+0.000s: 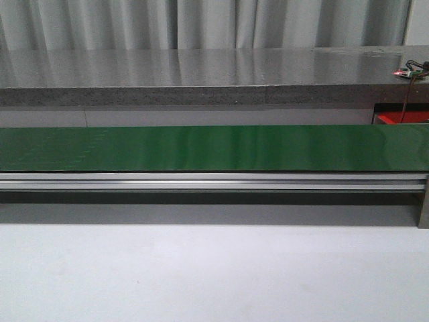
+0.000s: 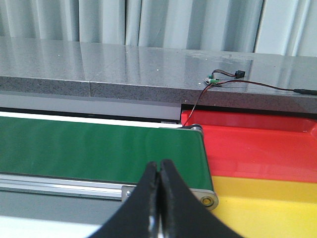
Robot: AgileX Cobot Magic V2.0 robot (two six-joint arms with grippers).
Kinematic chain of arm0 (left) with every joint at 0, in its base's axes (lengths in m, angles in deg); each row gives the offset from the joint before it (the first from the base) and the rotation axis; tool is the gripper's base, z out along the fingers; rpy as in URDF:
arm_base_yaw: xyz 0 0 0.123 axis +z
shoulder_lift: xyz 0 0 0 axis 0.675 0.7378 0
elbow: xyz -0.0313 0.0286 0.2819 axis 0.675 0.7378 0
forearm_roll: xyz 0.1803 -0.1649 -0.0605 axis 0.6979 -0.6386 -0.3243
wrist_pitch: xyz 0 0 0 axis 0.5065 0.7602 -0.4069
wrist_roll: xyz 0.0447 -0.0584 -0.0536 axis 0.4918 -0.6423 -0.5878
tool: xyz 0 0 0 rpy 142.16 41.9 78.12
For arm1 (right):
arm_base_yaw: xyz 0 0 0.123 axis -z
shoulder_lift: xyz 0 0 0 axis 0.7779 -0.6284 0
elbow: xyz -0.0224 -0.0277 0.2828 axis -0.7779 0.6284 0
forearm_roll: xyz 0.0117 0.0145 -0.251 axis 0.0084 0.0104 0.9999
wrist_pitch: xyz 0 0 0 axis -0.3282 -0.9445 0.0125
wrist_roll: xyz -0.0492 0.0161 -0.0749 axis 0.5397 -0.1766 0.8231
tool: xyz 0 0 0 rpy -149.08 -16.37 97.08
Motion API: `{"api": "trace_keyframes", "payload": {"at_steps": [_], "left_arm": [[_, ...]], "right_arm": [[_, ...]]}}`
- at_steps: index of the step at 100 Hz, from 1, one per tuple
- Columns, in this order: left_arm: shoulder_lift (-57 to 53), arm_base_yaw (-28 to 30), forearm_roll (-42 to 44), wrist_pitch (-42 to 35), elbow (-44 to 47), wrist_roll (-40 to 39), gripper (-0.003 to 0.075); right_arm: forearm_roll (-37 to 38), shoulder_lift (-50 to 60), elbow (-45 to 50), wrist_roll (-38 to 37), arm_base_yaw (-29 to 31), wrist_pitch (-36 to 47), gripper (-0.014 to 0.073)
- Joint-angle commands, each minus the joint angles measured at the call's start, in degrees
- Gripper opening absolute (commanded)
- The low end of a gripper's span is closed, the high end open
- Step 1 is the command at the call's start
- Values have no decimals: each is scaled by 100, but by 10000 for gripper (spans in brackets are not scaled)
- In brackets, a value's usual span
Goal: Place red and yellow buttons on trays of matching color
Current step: 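Move the left gripper down over the red push-buttons on the table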
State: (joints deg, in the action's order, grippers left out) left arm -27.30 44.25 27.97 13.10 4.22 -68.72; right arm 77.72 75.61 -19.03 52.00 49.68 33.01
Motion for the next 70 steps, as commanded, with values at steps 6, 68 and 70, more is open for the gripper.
{"api": "trace_keyframes", "payload": {"at_steps": [6,68,70], "left_arm": [[432,646,121,-242,-511,-100,-20],[2258,1984,-590,804,-1408,351,257],[2308,1985,-604,859,-1427,351,294]], "right_arm": [[12,109,-107,21,16,421,-72],[12,109,-107,21,16,421,-72],[12,109,-107,21,16,421,-72]]}}
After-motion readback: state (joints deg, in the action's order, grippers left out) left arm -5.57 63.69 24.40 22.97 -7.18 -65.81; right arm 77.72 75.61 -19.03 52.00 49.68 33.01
